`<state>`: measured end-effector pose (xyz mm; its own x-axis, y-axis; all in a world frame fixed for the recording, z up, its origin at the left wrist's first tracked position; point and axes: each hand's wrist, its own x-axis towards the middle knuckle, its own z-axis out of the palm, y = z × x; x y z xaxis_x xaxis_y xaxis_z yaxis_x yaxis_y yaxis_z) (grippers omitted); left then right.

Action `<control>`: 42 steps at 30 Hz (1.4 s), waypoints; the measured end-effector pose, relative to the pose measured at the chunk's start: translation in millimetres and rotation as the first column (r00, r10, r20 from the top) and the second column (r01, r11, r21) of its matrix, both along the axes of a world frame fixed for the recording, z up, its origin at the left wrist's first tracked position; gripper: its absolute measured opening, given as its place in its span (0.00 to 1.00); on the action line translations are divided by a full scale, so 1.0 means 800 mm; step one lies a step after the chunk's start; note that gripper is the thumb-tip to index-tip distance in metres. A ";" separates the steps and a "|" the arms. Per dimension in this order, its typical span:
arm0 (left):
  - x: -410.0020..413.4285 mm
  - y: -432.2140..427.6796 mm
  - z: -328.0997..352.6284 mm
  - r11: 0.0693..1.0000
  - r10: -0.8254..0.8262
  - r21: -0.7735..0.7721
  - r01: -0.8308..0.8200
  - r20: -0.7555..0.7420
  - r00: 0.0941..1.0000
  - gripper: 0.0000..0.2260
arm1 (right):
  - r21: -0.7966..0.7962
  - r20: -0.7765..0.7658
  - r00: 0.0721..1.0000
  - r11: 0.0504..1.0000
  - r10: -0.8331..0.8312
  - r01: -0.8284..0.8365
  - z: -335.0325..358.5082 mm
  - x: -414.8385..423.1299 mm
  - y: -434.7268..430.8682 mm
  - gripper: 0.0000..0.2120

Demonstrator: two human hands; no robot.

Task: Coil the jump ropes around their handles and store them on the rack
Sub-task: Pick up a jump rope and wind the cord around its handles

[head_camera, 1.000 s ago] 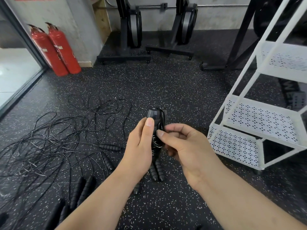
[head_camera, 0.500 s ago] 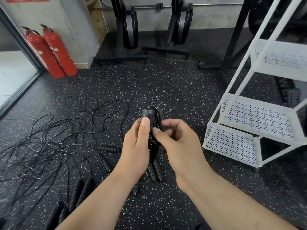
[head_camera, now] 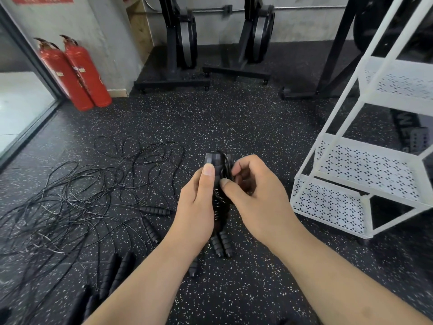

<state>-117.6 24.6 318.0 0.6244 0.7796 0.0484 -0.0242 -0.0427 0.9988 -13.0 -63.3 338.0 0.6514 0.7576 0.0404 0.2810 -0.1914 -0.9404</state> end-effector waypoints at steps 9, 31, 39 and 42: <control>0.003 0.010 -0.007 0.997 0.018 0.072 -0.015 -0.048 0.999 0.22 | 0.095 -0.154 0.982 0.988 -0.105 0.120 -0.002 -0.003 0.003 0.09; 0.005 -0.004 -0.009 0.991 0.028 0.131 -0.024 -0.029 0.999 0.20 | 0.116 -0.125 0.977 0.975 -0.175 0.190 -0.008 -0.004 0.011 0.18; 0.007 -0.005 -0.017 0.990 0.024 0.142 -0.013 -0.075 0.997 0.20 | 0.153 -0.104 0.944 0.932 -0.314 0.328 -0.008 -0.013 0.008 0.12; 0.007 -0.010 -0.017 0.982 0.033 0.186 -0.017 -0.084 0.996 0.20 | 0.165 -0.099 0.926 0.912 -0.363 0.375 -0.007 -0.017 0.008 0.12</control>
<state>-112.4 16.8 304.1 0.6129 0.7777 0.1398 0.0650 -0.2260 0.9720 -26.4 -57.0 332.5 0.8890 0.4468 0.1004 0.1600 -0.0977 -0.9823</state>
